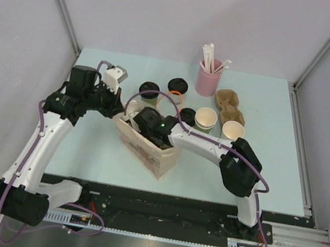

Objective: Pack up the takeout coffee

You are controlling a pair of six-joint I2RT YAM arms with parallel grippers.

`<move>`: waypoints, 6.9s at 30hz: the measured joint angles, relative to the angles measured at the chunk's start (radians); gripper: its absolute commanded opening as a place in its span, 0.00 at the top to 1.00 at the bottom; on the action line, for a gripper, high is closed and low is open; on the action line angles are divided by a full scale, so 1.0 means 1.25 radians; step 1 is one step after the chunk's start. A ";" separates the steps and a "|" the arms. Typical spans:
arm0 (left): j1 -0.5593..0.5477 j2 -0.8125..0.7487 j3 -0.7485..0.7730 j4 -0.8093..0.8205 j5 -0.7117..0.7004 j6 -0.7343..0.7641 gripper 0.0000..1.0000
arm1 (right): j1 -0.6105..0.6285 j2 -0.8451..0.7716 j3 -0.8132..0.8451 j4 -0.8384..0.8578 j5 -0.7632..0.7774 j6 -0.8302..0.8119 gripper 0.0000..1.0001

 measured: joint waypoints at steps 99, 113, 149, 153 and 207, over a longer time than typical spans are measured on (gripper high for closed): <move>0.022 -0.062 0.022 -0.076 -0.223 0.120 1.00 | -0.424 -0.015 0.335 0.110 -0.096 -0.204 0.36; 0.051 -0.013 0.028 -0.069 -0.226 0.136 1.00 | -0.477 0.246 0.570 0.013 -0.105 -0.257 0.41; 0.051 -0.006 0.032 -0.069 -0.193 0.147 1.00 | -0.482 0.388 0.664 0.019 -0.142 -0.281 0.71; 0.051 -0.006 0.032 -0.069 -0.191 0.147 1.00 | -0.482 0.389 0.666 0.022 -0.143 -0.290 0.88; -0.027 0.040 0.057 -0.044 -0.006 0.133 1.00 | -0.092 -0.260 0.436 -0.217 0.053 -0.196 1.00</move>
